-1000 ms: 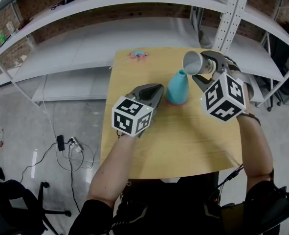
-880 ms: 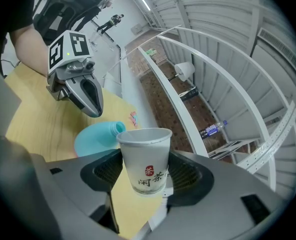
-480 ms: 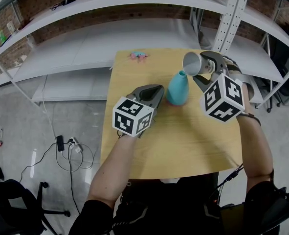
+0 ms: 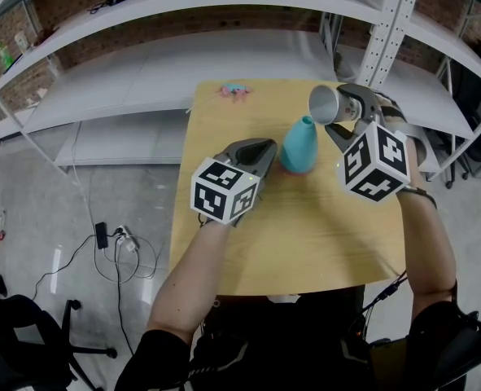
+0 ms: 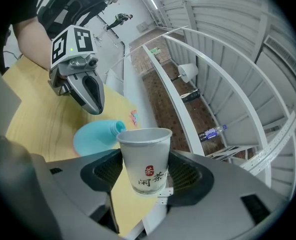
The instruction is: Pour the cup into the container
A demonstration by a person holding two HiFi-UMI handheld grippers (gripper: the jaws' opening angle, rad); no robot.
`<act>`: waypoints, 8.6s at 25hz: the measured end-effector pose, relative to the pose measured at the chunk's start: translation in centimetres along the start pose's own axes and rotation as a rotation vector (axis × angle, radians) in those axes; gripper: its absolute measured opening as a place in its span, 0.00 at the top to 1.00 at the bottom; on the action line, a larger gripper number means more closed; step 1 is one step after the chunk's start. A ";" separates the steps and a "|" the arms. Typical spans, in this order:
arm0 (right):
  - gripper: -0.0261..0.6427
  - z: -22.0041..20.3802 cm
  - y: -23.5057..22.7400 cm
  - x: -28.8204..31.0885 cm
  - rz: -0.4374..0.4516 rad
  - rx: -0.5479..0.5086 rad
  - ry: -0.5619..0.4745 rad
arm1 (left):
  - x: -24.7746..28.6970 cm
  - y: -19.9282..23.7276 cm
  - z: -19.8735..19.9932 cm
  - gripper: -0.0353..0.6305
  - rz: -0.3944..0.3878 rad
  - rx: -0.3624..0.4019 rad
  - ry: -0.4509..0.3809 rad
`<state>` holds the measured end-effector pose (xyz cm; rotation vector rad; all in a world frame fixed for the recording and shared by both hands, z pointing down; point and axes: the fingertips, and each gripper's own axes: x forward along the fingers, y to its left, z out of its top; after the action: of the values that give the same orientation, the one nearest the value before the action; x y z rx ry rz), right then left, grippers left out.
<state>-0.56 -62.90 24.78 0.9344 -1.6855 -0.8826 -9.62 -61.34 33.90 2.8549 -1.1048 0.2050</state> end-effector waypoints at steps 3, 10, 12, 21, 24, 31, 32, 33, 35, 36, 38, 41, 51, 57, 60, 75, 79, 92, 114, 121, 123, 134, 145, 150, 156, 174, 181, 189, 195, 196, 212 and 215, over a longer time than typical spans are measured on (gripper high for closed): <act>0.53 -0.1 0.0 0.1 0.002 -0.006 0.003 | 0.1 0.0 0.0 0.94 -0.001 -0.001 0.000; 0.53 0.0 0.0 0.1 0.005 -0.015 -0.001 | 0.1 0.0 0.0 0.94 -0.001 0.000 0.000; 0.53 0.1 0.0 0.1 0.005 -0.018 -0.002 | 0.1 0.1 0.0 0.94 0.000 0.000 0.000; 0.53 0.1 0.2 0.3 -0.002 -0.028 0.006 | 0.0 -0.1 -0.1 0.94 -0.006 0.001 0.002; 0.53 0.0 0.0 0.5 -0.005 -0.021 0.000 | 0.1 0.0 0.1 0.94 -0.008 0.001 0.001; 0.53 -0.8 0.2 0.3 0.028 0.171 -0.059 | -0.1 -0.1 -0.1 0.94 -0.009 0.002 0.001; 0.53 -1.0 0.3 0.3 0.045 0.223 -0.077 | -0.1 -0.1 -0.1 0.94 -0.009 0.001 0.001; 0.53 -1.2 0.3 0.3 0.061 0.277 -0.095 | -0.1 -0.1 -0.1 0.94 -0.009 0.000 0.002; 0.53 -1.7 0.1 0.3 0.085 0.383 -0.126 | -0.1 0.0 0.0 0.94 -0.007 0.000 0.002; 0.53 -2.1 0.1 0.3 0.096 0.437 -0.140 | 0.0 0.0 0.0 0.94 -0.007 0.001 0.002; 0.53 -2.9 0.0 0.3 0.119 0.548 -0.175 | 0.0 0.0 -0.1 0.94 -0.006 0.001 0.001; 0.53 -3.9 -0.2 0.1 0.152 0.706 -0.230 | -0.1 0.0 -0.1 0.94 -0.006 0.001 0.001; 0.53 -7.7 -0.2 -0.1 0.162 0.998 -0.297 | -0.1 0.3 0.0 0.94 0.010 -0.005 0.001; 0.53 -10.6 1.5 0.7 0.144 1.051 -0.245 | -0.2 0.3 0.0 0.94 0.016 -0.004 0.001; 0.53 -12.2 2.4 1.4 0.135 1.072 -0.211 | 0.0 0.3 0.0 0.94 0.016 -0.004 0.003; 0.53 -15.3 6.0 2.9 0.169 1.181 -0.161 | -0.1 0.3 0.1 0.94 0.010 -0.003 0.006; 0.53 -15.3 6.3 3.0 0.177 1.185 -0.162 | -0.1 0.3 0.0 0.94 0.011 -0.003 0.004; 0.50 -15.5 6.1 2.1 0.140 1.207 -0.166 | -0.2 0.3 0.1 0.94 0.015 -0.003 0.000; 0.65 -12.3 4.8 -8.0 0.013 1.222 -0.353 | -6.5 -3.6 6.2 0.94 0.051 0.064 -0.129; 0.96 -12.6 5.8 -10.9 -0.044 1.274 -0.381 | -8.9 -7.1 5.7 0.94 0.081 0.054 -0.163; 0.96 -12.5 6.1 -11.7 -0.049 1.266 -0.381 | -9.6 -7.9 5.7 0.94 0.087 0.042 -0.175; 0.96 -11.5 9.0 -17.6 -0.054 1.296 -0.411 | -12.7 -14.2 4.7 0.94 0.081 0.020 -0.192; 0.96 -10.1 15.9 -28.7 -0.013 1.271 -0.425 | -19.5 -26.2 1.1 0.94 0.075 0.008 -0.171; 0.96 -8.8 19.1 -34.7 0.024 1.240 -0.451 | -23.7 -32.2 0.0 0.94 0.088 0.008 -0.176; 0.96 -8.5 22.1 -41.8 0.059 1.212 -0.481 | -27.6 -38.8 -0.7 0.94 0.121 0.000 -0.178; 0.96 -10.0 28.6 -62.3 0.043 1.162 -0.504 | -36.5 -57.9 -1.5 0.94 0.093 0.012 -0.165; 0.96 -10.2 34.3 -68.5 0.072 1.184 -0.455 | -40.6 -64.1 -3.8 0.94 0.072 -0.010 -0.133; 0.96 -9.4 38.0 -75.6 0.065 1.201 -0.455 | -46.2 -69.6 -5.5 0.94 0.076 -0.025 -0.126; 0.96 -8.4 40.9 -81.3 0.064 1.193 -0.456 | -50.7 -74.3 -7.1 0.94 0.086 -0.042 -0.114; 0.96 -8.2 41.3 -82.3 0.064 1.193 -0.459 | -51.5 -75.1 -7.2 0.94 0.089 -0.046 -0.114; 0.96 -4.5 47.5 -96.9 0.037 1.188 -0.476 | -62.6 -87.2 -8.9 0.94 0.037 -0.026 -0.113; 0.96 -3.4 49.3 -99.4 0.054 1.178 -0.474 | -64.7 -89.1 -9.3 0.94 0.039 -0.026 -0.110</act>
<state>16.39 46.73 29.32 1.4741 -2.6880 0.0504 2.14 48.52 31.52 2.8538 -1.1740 0.0351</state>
